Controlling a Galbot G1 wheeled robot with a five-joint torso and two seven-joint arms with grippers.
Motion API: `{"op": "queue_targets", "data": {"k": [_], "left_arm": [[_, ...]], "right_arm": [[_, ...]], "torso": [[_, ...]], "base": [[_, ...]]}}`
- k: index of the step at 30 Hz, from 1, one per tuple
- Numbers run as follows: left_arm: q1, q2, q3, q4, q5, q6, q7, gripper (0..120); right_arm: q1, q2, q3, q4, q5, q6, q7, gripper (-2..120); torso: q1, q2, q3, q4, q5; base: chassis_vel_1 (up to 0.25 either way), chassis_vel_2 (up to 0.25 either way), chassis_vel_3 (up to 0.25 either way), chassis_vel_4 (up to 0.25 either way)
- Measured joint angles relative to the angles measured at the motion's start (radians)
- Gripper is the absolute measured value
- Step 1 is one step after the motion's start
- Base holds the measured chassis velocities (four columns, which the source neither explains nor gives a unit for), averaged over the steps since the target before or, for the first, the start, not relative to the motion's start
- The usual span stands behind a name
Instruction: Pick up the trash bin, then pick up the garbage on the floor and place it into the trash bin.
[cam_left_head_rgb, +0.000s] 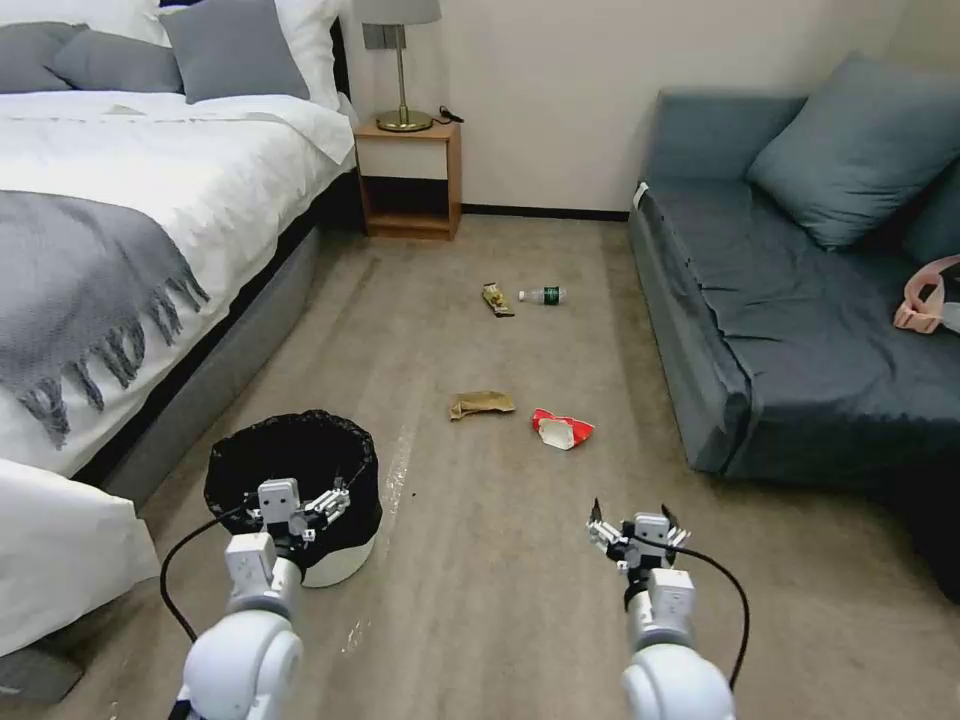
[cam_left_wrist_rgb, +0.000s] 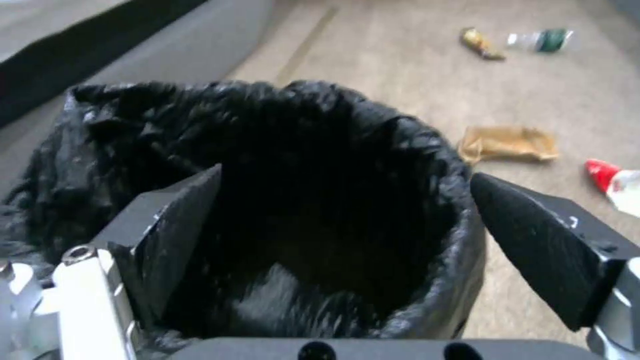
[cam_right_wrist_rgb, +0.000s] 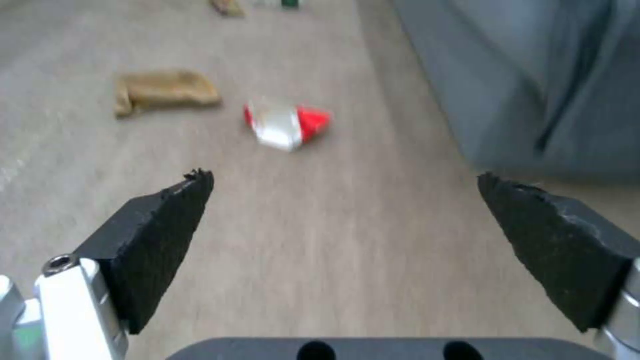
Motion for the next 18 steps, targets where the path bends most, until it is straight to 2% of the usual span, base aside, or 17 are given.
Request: {"op": "queue_targets", "data": {"k": [1,3,5,8,18], "left_arm": [[-0.012,0.018,-0.017,-0.009,-0.018,0.013,-0.014,100],[-0.013,0.023,-0.020,-0.011,-0.024,0.018,-0.015,100],[-0.014,0.031,-0.028,-0.012,-0.030,0.019,-0.014,100],[-0.014,0.036,-0.035,-0.012,-0.034,0.018,-0.012,100],[-0.002,0.038,-0.039,-0.009,-0.039,-0.010,-0.007,100]], "right_arm": [[0.008,-0.013,-0.005,0.002,-0.001,-0.011,0.003,100],[0.009,-0.015,-0.010,-0.002,-0.001,-0.015,0.003,100],[0.012,-0.014,-0.012,-0.010,-0.011,-0.015,0.003,100],[0.012,-0.007,-0.019,-0.016,-0.021,-0.014,0.002,100],[0.000,0.007,-0.016,-0.026,-0.045,0.009,-0.002,100]], "torso": [[0.000,0.000,0.000,-0.0004,-0.0002],[0.000,0.000,0.000,-0.0004,0.0011],[0.000,0.000,0.000,-0.0005,-0.0005],[0.000,0.000,0.000,-0.0004,0.0007],[0.000,0.000,0.000,-0.0004,0.0004]], "base": [[0.000,0.000,0.000,0.000],[0.000,0.000,0.000,0.000],[0.000,0.000,0.000,0.000],[0.000,0.000,0.000,0.000],[0.000,0.000,0.000,0.000]]}}
